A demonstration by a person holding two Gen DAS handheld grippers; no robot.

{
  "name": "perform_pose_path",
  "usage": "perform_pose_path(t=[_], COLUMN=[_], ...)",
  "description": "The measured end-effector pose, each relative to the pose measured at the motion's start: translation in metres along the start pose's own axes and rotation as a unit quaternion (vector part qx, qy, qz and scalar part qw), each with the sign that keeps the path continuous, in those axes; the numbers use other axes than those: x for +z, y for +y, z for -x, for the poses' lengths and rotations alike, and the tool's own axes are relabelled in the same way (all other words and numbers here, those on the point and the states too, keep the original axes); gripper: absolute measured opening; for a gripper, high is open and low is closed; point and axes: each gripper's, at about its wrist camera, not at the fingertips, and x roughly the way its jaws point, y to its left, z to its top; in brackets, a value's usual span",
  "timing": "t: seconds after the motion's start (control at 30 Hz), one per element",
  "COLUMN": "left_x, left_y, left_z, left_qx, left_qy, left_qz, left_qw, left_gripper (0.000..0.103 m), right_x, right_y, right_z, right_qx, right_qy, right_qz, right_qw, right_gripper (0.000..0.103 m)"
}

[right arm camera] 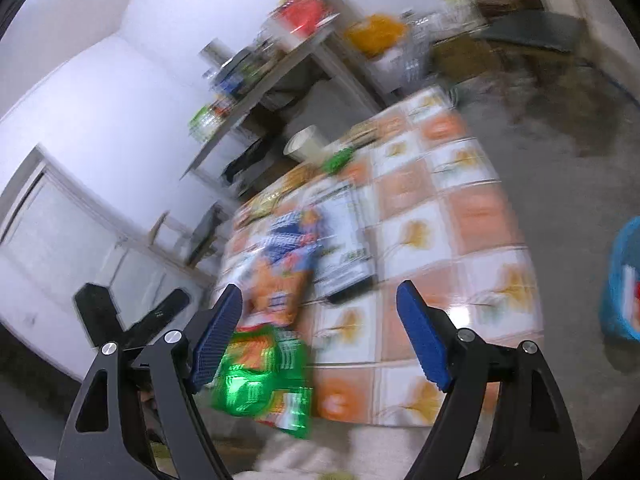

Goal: Collect trash
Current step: 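Grasp the white milk bottle with red cap with the right gripper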

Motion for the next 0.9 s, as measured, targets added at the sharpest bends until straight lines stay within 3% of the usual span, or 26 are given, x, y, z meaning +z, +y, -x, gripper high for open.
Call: perform_pose_path(t=[0.13,0.23,0.3,0.5,0.7,0.9], left_x=[-0.006,-0.013,-0.018,-0.021,-0.016,-0.017], left_y=[0.051,0.081,0.098,0.128,0.149,0.159], left_z=[0.017,0.019,0.021,0.015,0.006,-0.001], left_qx=[0.043,0.071,0.069,0.077,0.079,0.068], left_qy=[-0.023,-0.024,-0.024,-0.024,-0.023,-0.020], left_qz=[0.037,0.064,0.086,0.107,0.119,0.129], left_qw=[0.9981,0.9952,0.9936,0.9910,0.9895,0.9891], left_gripper=[0.087,0.087,0.087,0.087,0.087,0.087], right_x=[0.010,0.022,0.026,0.030,0.024,0.029], right_y=[0.061,0.106,0.121,0.131,0.131,0.128], right_z=[-0.076,-0.149,-0.186,-0.291,-0.330,-0.357], right_qx=[0.065,0.081,0.081,0.002,-0.059,-0.106], right_qy=[0.078,0.137,0.167,0.240,0.271,0.271], right_qz=[0.016,0.022,0.017,-0.030,-0.045,-0.050], right_qw=[0.995,0.987,0.982,0.970,0.960,0.956], right_gripper=[0.077,0.077,0.077,0.077,0.077,0.077])
